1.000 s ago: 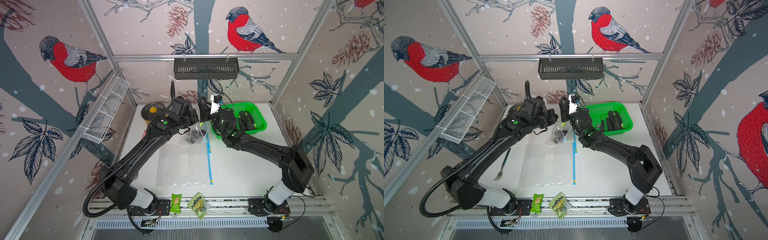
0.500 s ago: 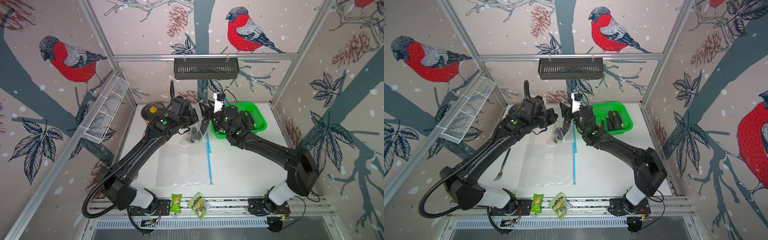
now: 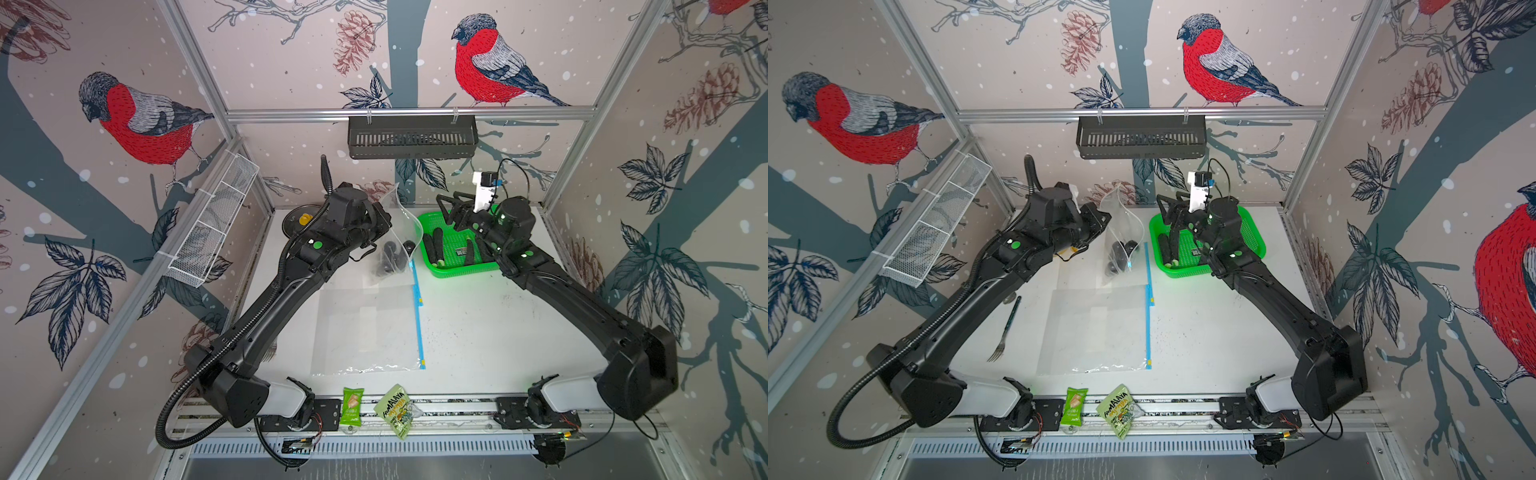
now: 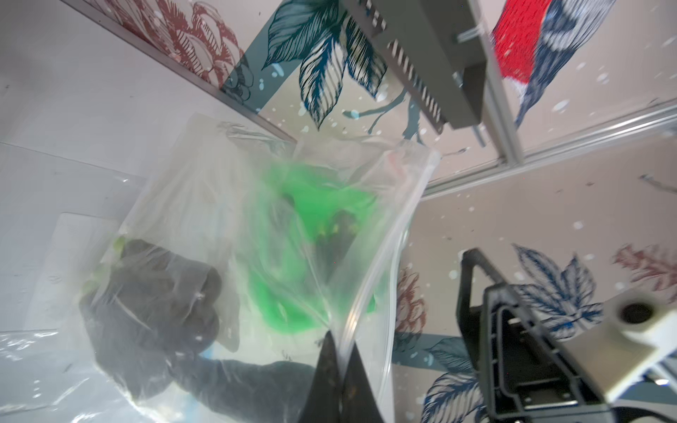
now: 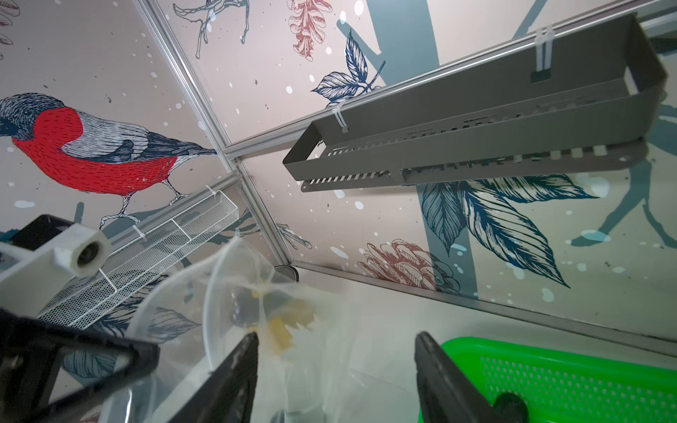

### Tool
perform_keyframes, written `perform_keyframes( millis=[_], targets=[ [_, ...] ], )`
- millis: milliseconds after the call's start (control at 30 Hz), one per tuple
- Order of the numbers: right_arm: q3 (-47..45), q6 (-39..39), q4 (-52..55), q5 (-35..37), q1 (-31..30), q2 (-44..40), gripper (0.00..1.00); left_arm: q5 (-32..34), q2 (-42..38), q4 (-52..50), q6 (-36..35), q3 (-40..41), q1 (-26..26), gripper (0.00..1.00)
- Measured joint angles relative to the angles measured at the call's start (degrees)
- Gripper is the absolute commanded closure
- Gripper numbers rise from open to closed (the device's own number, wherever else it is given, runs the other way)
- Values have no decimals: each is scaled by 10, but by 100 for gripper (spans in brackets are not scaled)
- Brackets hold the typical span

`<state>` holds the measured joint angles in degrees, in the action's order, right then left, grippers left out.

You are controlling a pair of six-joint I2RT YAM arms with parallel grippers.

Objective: Place the eggplant in a zip-top bag and seal the zipper
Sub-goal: Zip the zipper on the zipper food storage bag.

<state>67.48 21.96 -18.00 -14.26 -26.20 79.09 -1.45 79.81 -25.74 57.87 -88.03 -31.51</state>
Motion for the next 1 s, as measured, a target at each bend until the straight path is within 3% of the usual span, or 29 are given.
perform_keyframes(
  millis=[233, 400, 600, 1000],
  targets=[
    [-32, -64, 70, -90, 36, -97, 42, 17, -13, 62, 79, -25, 3, 100],
    [-62, -127, 98, -121, 6, -134, 42, 30, -13, 98, 116, -23, 3, 100],
    [-121, -181, 83, -103, -81, -145, 37, 30, -4, 128, 148, -14, 3, 100],
    [-166, -176, -59, -21, -132, -108, 38, 25, 5, 152, 172, 0, 3, 100]
  ],
)
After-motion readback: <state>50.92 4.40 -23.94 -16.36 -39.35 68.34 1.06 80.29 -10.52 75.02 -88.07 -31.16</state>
